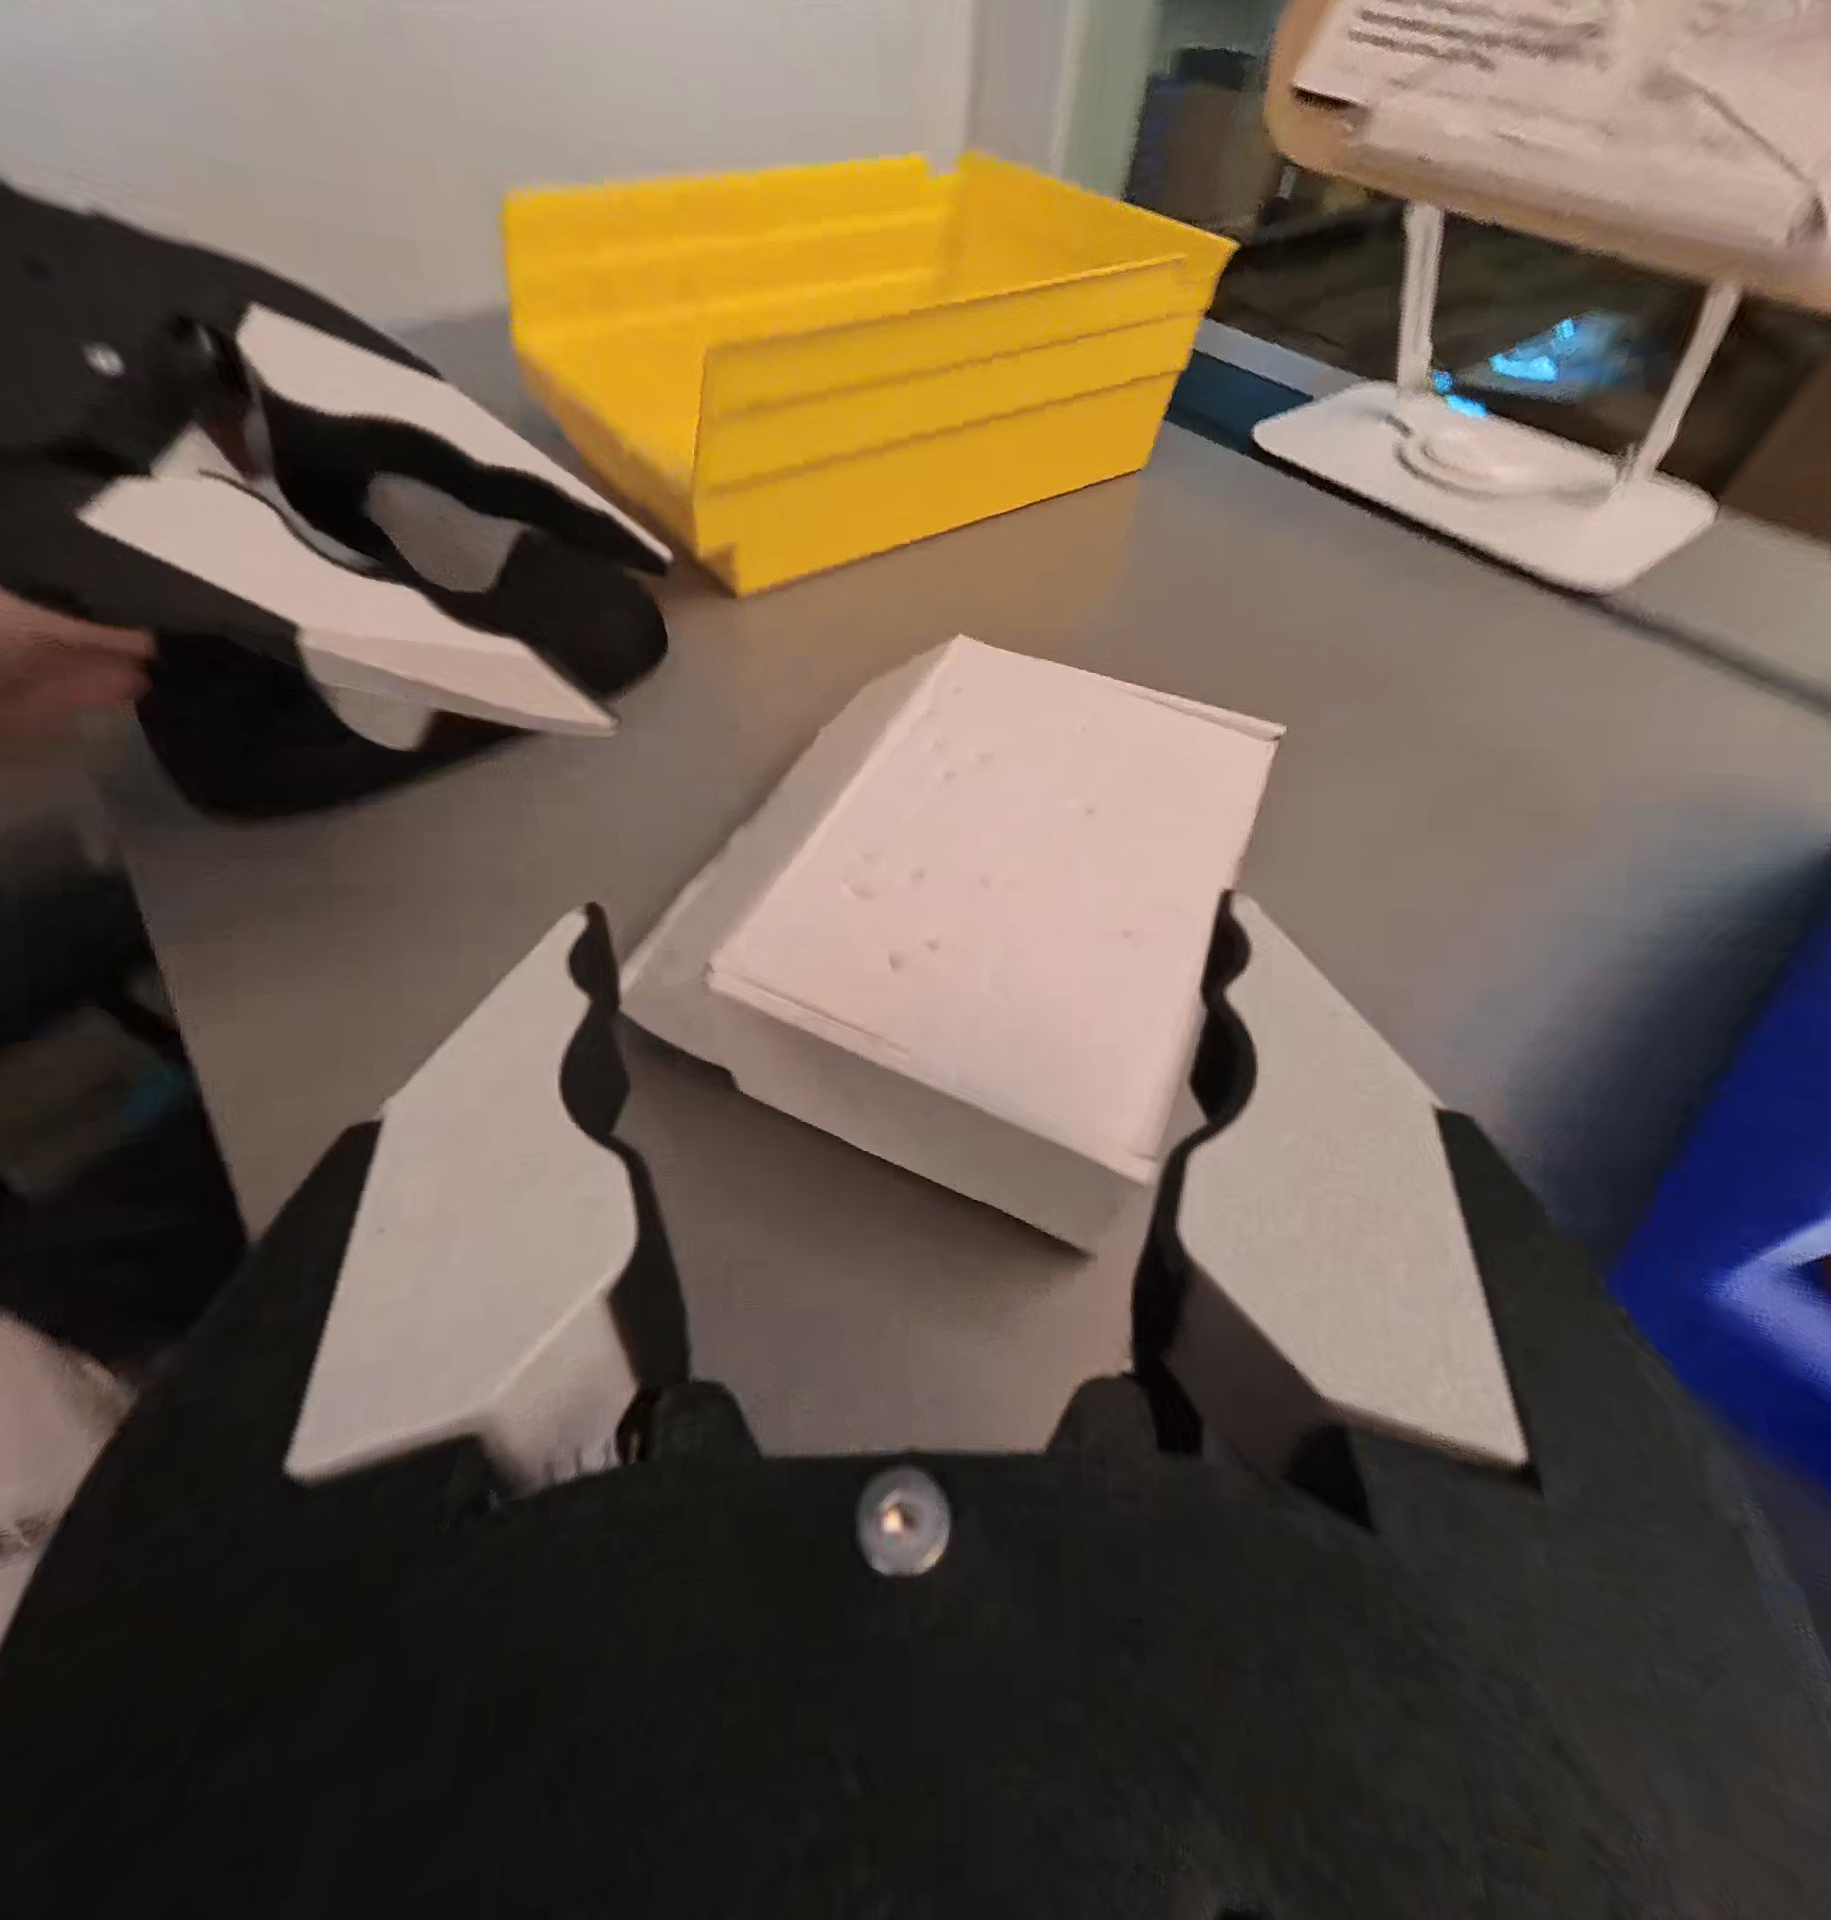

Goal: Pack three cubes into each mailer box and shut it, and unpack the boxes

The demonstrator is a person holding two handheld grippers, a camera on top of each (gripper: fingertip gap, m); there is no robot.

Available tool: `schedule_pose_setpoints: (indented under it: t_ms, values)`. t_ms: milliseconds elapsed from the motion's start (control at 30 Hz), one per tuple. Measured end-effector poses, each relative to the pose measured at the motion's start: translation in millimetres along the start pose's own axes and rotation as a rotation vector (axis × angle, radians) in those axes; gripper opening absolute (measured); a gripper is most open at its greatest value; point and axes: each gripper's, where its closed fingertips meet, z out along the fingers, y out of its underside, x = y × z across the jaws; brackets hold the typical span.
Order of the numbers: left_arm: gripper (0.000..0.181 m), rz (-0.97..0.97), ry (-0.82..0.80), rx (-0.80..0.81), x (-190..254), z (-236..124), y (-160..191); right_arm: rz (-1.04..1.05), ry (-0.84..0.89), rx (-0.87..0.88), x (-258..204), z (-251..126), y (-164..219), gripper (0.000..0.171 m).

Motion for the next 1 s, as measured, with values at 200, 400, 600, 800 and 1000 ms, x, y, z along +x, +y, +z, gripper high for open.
schedule_pose_setpoints:
  t_ms: [200, 400, 600, 800, 1000]
  values:
    - [0.06, -0.131, 0.051, 0.027, -36.4, 10.3, -41.3, 0.116, 0.266, -0.046, 2.5, 27.6, 23.5, 0.144]
    - [0.059, -0.106, 0.03, 0.005, -39.6, 9.6, -27.7, 0.041, 0.19, -0.192, 9.9, 46.3, 43.6, 0.142]
    - [0.068, -0.101, 0.197, -0.033, -15.0, -6.6, -1.4, -0.23, -0.246, -0.227, -10.5, 32.1, 45.4, 0.141]
    - [0.072, -0.043, 0.276, -0.112, 6.5, -21.5, 35.0, -0.16, -0.187, -0.197, 13.9, 10.2, 35.3, 0.126]
    - [0.069, -0.023, 0.359, -0.206, 15.4, -8.1, 54.1, 0.06, -0.27, -0.232, -3.2, 11.4, 60.7, 0.11]
